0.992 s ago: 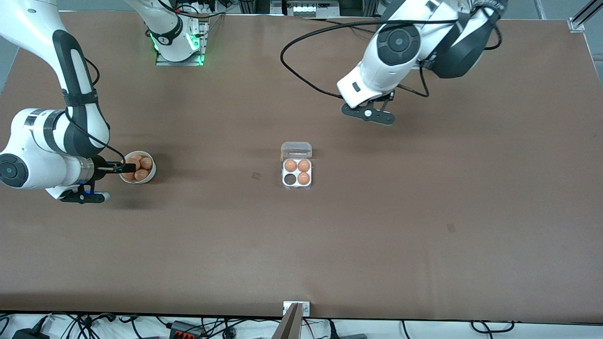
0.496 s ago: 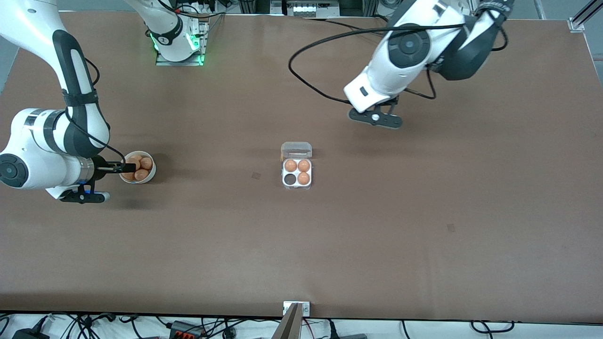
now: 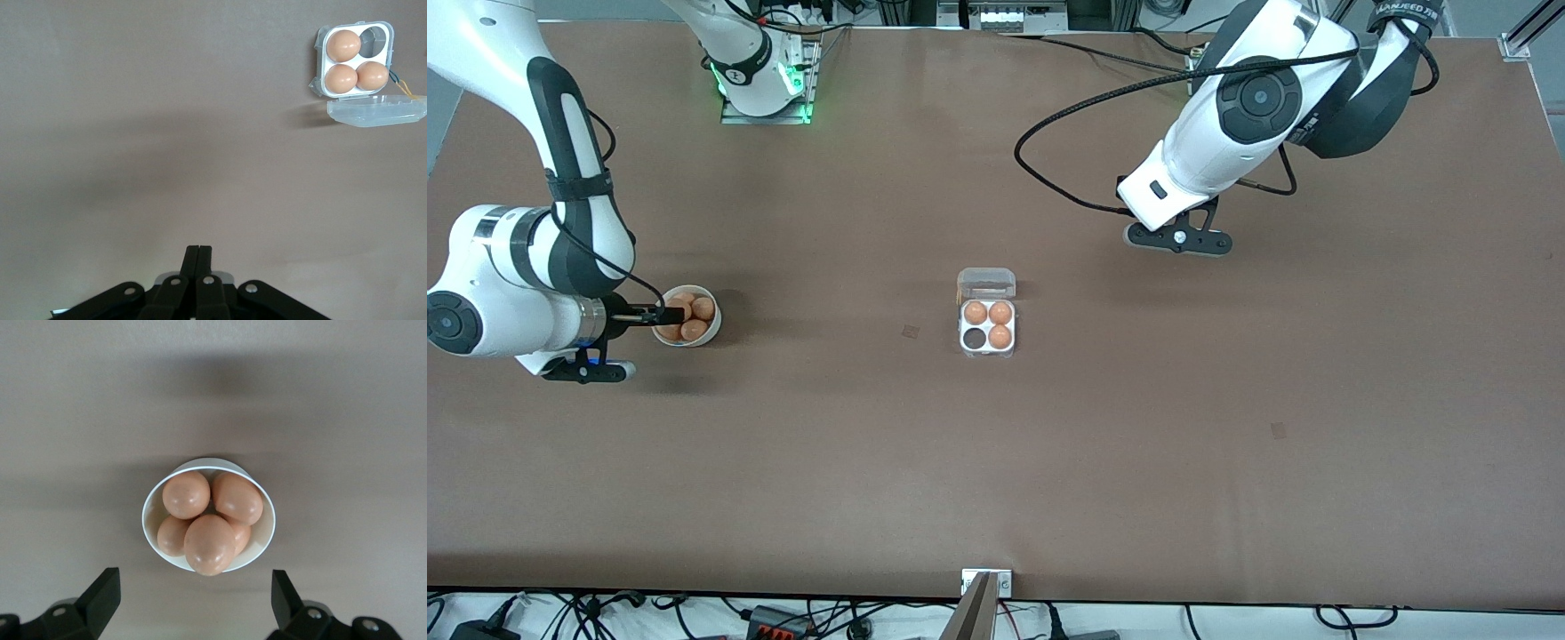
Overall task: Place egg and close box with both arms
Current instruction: 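Move the right gripper over the egg bowl while the left gripper approaches the box, then lower the right gripper into the bowl, grasp a brown egg, lift it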
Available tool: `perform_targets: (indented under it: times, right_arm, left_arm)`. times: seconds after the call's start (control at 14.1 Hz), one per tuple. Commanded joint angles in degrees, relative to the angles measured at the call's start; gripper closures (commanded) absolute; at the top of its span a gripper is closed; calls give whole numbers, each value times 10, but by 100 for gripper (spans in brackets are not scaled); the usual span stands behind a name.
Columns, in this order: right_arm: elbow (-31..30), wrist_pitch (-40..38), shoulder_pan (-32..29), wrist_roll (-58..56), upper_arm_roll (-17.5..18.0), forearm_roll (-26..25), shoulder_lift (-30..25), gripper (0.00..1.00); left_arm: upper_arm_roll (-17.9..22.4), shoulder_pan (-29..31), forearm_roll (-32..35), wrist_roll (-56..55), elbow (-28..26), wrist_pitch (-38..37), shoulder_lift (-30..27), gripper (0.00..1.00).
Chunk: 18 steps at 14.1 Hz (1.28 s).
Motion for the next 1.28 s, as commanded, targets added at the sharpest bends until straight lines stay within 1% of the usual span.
perform_targets:
  times: [0.0,0.35,0.78,1.06,1.13,1.2]
  right_arm:
    - [-15,-2,-6,-2,5,-1,-4,0]
    - [-32,4,-7,-2,5,1,6,0]
    - [-30,17,-15,-3,5,1,25,0]
    - [-30,27,-15,-3,5,1,28,0]
    - [-30,27,-15,-2,5,1,28,4]
    - [-30,27,-16,-3,5,1,35,10]
  left_arm:
    - [-6,7,-8,8,-7,-7,-15,99]
    - [-5,7,-8,9,-8,-5,-12,99]
    - [-5,7,-8,9,-8,-5,-10,99]
    - [-5,7,-8,9,-9,-5,-10,99]
    - [-5,7,-8,9,-10,-5,-10,99]
    - [-5,7,-8,9,-11,-5,-10,99]
